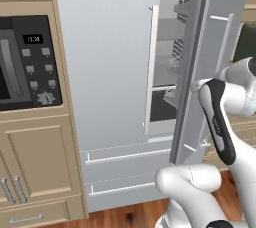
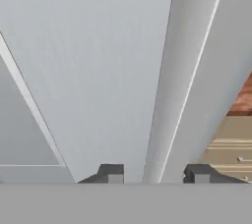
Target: There is a bowl on the dining counter. Grab a lemon wedge from the fridge and place it in the bowl. Then get the liquor bottle and glass cup from the cabinet and place them next to the bowl.
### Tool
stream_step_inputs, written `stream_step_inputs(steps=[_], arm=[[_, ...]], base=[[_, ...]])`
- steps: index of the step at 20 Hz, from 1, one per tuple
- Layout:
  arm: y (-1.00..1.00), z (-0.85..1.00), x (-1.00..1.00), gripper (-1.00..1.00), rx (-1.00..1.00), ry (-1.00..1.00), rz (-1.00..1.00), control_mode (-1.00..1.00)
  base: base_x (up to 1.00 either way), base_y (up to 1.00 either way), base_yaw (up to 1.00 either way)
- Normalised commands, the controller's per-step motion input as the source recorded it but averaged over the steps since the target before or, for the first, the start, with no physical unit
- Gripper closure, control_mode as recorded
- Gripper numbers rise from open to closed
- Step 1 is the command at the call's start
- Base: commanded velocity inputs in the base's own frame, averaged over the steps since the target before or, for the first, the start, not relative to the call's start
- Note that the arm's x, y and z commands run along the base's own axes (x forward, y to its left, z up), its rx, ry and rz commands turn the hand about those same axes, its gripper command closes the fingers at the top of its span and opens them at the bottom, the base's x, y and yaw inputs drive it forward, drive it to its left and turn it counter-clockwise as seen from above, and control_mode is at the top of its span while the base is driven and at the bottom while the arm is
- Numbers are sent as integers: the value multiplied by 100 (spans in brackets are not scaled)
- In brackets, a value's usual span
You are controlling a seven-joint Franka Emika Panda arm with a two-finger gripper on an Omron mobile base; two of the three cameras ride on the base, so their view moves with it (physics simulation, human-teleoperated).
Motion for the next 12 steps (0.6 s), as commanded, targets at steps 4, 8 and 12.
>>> stream_step_inputs(steps=[4,8,12], arm=[[-55,16,-59,-100,0,0,0,-100],[-13,-3,-1,-100,0,3,0,-100],[11,-1,-40,-100,-3,2,0,-100]], base=[[0,0,0],[0,0,0],[0,0,0]])
